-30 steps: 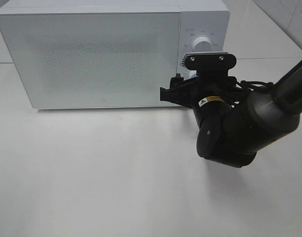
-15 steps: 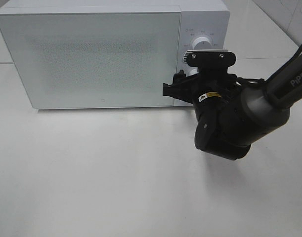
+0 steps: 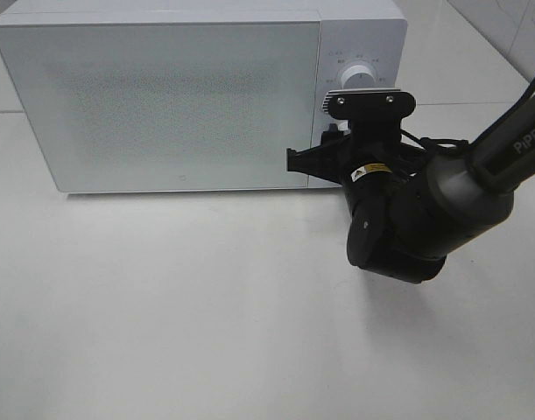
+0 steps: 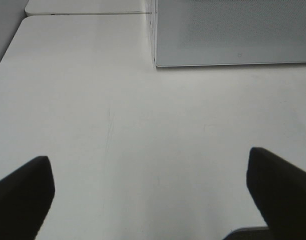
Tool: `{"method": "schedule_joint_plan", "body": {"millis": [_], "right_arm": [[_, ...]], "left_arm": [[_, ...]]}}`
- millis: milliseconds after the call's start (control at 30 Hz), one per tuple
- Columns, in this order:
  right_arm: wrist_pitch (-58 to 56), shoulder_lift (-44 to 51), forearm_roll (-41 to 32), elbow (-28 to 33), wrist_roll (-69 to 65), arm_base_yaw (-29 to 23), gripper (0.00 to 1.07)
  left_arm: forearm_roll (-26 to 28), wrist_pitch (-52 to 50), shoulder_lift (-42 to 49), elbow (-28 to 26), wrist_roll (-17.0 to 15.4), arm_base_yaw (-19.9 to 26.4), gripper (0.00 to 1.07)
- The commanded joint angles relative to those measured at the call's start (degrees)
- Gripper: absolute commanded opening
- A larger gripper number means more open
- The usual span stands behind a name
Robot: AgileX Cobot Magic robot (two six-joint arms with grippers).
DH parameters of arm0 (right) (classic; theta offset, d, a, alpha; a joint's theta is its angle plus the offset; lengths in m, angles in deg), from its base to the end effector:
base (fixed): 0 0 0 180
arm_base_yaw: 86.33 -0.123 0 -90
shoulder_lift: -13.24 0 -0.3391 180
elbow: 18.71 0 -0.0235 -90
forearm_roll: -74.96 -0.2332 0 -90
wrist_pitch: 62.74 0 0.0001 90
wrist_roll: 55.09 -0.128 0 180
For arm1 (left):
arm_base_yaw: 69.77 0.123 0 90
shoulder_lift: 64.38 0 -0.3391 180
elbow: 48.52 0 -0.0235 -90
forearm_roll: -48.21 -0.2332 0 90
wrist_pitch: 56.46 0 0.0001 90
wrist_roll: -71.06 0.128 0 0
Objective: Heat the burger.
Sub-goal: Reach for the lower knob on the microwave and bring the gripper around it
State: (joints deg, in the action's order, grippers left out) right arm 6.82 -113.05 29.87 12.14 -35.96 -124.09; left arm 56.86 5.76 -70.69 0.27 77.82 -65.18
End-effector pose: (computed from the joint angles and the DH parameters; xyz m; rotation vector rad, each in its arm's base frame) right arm 0.3748 0.1829 0.1822 0.0114 1.6364 -0.0943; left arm -0.0448 -0.0207 0.2552 0.0498 2.0382 -0.0565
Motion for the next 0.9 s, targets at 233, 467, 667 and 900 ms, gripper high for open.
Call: {"method": "schedule_joint_plan", "body": {"millis": [233, 467, 667, 900], "right_arm": [[0.7, 0.2, 0.9, -0.6, -0.8, 0.4, 0.07], [-0.6, 0.2, 1.0, -0.6, -4.5, 0.4, 0.07], [-1.4, 0.2, 2.4, -0.6, -12.8, 0.4, 0.06], [-3.2, 0.2, 2.6, -0.6, -28.1, 0.4, 0.07]], "left_arm": [[0.2, -0.7, 1.1, 0.0, -0.2, 0.2, 0.99], [0.2, -0.7, 1.1, 0.0, -0.2, 0.2, 0.99], [0.2, -0.7, 1.1, 0.0, -0.2, 0.2, 0.99], [0.2, -0.7, 1.1, 0.0, -0.2, 0.2, 0.99]]}}
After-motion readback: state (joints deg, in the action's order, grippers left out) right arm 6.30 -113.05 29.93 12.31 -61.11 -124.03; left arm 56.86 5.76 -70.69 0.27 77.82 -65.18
